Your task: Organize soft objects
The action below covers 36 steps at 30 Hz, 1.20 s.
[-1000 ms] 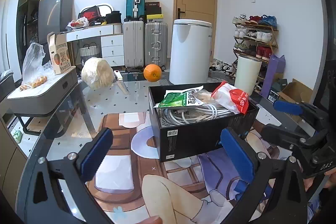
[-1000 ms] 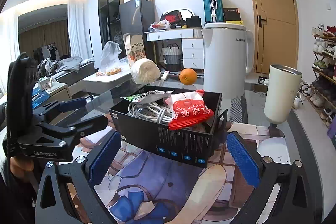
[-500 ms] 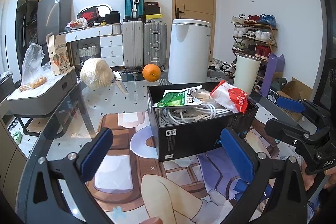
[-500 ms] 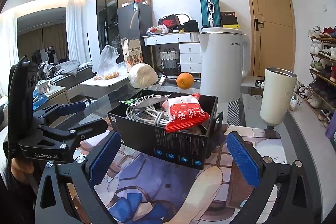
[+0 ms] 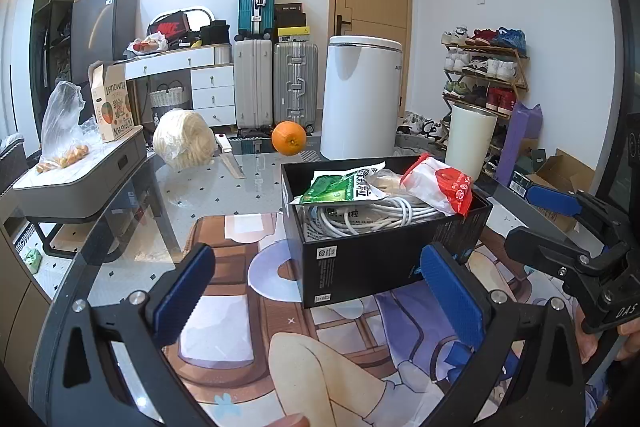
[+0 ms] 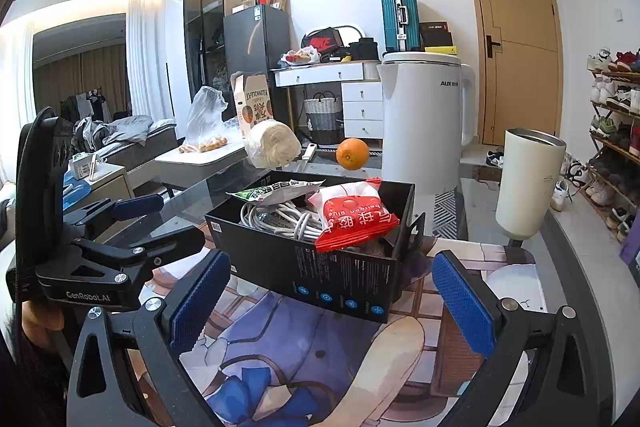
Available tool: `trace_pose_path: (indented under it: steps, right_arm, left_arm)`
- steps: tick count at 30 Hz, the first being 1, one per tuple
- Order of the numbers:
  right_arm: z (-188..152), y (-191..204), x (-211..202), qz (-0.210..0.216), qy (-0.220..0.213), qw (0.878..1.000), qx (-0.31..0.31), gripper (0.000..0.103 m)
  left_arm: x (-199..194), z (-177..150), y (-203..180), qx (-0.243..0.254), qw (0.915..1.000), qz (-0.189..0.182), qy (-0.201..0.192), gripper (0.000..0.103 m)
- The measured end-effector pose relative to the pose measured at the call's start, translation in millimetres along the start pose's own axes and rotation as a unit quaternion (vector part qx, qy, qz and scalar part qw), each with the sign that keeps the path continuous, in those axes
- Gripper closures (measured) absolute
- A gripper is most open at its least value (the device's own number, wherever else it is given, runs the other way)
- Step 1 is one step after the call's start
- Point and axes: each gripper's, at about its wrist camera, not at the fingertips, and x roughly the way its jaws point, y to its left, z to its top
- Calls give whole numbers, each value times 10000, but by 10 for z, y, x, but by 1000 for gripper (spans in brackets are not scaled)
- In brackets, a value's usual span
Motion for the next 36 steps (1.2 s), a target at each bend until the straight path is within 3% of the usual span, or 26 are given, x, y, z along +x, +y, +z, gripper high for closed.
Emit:
trace_pose_path:
  steps: [36]
  right_arm:
    - [3, -1, -2, 1, 3, 10000, 0, 1]
  left_arm:
    - [-8, 12, -18, 0, 10000, -9, -17, 0]
